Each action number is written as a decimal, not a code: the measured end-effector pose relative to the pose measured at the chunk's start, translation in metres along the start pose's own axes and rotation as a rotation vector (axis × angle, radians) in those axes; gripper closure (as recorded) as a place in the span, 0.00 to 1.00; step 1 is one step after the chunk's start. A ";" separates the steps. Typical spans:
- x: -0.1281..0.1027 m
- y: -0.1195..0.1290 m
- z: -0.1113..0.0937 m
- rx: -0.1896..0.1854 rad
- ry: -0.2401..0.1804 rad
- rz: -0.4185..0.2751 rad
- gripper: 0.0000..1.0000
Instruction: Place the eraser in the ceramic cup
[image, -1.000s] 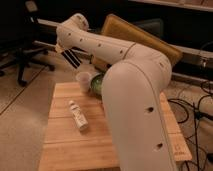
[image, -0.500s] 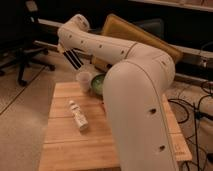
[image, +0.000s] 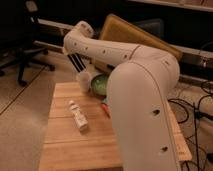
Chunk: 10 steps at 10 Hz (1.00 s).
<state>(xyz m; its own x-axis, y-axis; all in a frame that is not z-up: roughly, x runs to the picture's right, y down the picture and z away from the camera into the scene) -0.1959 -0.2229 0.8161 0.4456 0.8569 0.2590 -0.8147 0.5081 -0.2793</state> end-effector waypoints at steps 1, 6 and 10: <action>0.003 0.001 0.003 -0.003 -0.015 0.027 1.00; 0.038 -0.010 0.012 0.027 0.013 0.104 1.00; 0.051 -0.013 0.017 0.040 0.022 0.137 1.00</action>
<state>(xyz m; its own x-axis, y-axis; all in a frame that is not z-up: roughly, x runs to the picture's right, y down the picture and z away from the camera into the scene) -0.1686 -0.1874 0.8483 0.3366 0.9202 0.2000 -0.8826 0.3823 -0.2736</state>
